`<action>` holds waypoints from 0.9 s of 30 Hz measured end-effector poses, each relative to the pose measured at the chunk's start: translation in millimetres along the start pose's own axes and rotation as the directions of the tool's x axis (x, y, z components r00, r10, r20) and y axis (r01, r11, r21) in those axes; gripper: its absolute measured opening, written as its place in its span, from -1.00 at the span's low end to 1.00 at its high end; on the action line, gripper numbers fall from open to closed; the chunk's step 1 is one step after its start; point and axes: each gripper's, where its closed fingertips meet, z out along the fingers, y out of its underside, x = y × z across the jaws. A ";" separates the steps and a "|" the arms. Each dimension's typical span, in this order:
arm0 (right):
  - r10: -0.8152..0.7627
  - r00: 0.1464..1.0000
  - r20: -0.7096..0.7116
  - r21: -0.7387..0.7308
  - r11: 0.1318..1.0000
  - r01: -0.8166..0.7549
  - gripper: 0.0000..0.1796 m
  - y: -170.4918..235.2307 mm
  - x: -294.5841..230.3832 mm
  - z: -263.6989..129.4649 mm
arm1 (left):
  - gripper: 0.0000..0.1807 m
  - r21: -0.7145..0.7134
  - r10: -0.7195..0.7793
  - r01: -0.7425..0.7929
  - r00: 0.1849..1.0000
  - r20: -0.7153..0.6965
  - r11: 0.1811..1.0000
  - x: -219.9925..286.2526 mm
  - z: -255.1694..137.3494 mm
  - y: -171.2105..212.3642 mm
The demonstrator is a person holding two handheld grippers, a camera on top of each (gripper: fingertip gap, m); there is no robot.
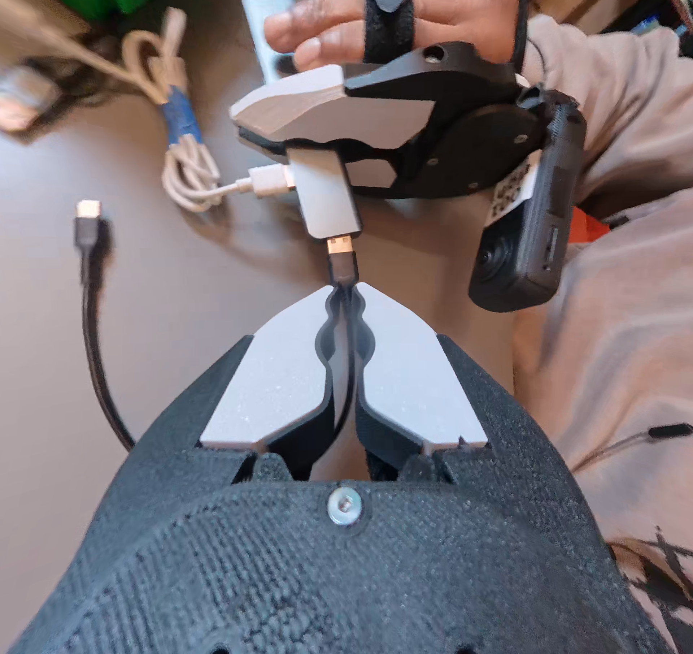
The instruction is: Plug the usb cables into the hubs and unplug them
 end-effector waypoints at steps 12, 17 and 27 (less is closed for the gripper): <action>0.045 0.998 0.037 -0.145 0.989 -0.039 -0.90 8.3 -2.4 8.0 | -0.94 0.082 -0.033 0.016 0.977 0.210 0.997 -24.2 -6.7 -7.8; 0.038 0.998 0.056 -0.162 0.986 -0.029 -0.91 9.9 -8.4 10.1 | -0.94 0.095 -0.047 0.025 0.971 0.236 0.995 -27.4 -1.8 -6.4; 0.066 0.995 0.077 -0.197 0.979 -0.050 -0.91 10.1 -11.5 12.4 | -0.89 0.120 -0.028 -0.014 0.941 0.337 0.993 -33.0 4.5 -9.0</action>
